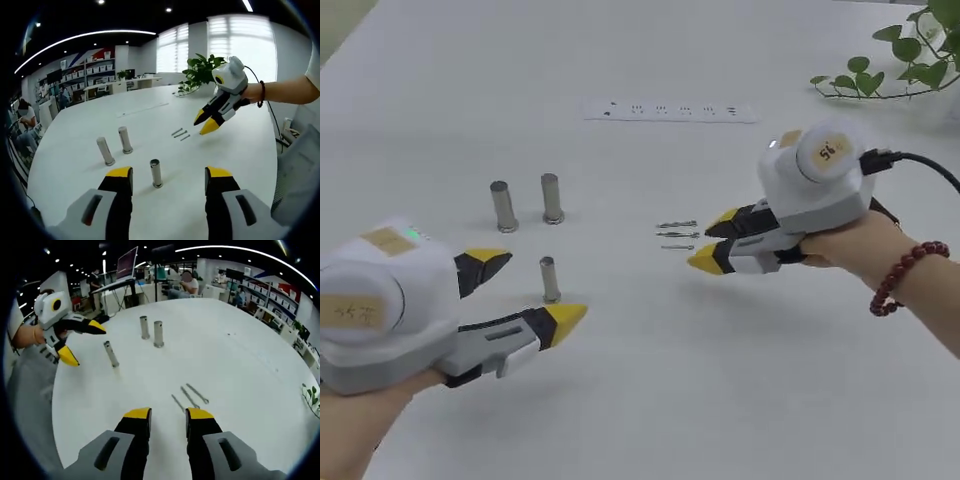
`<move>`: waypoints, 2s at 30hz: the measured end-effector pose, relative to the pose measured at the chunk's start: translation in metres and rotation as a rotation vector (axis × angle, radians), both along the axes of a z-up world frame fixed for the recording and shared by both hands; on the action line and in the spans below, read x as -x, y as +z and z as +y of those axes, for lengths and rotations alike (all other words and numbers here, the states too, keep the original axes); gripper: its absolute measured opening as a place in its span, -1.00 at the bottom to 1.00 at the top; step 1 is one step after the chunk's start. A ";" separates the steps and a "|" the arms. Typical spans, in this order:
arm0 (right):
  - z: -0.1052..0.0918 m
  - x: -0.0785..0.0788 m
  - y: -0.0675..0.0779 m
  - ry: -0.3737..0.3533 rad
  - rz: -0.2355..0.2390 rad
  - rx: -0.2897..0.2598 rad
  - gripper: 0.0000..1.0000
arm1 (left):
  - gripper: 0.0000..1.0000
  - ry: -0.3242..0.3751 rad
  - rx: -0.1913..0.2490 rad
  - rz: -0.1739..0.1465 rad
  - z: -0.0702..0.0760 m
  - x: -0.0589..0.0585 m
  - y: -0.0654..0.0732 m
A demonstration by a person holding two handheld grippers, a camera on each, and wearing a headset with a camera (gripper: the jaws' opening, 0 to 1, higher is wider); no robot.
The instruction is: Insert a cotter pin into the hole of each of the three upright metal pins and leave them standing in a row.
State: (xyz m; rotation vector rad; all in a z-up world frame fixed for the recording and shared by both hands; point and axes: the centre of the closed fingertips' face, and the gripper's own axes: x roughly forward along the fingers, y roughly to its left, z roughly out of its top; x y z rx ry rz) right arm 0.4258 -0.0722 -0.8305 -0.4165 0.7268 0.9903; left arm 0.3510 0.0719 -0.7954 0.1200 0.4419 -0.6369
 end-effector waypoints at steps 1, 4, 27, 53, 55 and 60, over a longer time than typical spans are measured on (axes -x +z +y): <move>0.001 -0.001 -0.001 0.002 0.004 0.001 -0.43 | 0.16 -0.003 -0.003 -0.001 0.000 0.001 0.000; 0.000 -0.014 -0.008 0.026 0.014 0.026 -0.48 | 0.15 -0.008 -0.007 -0.002 -0.001 0.002 0.000; 0.000 -0.020 -0.035 0.112 0.072 0.173 -0.71 | 0.07 0.000 0.018 0.010 -0.001 0.004 -0.002; 0.001 -0.015 -0.035 0.338 0.045 0.464 -0.92 | 0.02 0.014 0.033 0.008 0.005 0.004 0.004; 0.001 -0.015 -0.035 0.340 0.044 0.467 -0.93 | 0.02 0.017 0.035 0.008 0.006 0.004 0.006; 0.000 -0.014 -0.035 0.340 0.037 0.469 -0.95 | 0.02 0.026 0.059 0.003 0.007 0.002 0.010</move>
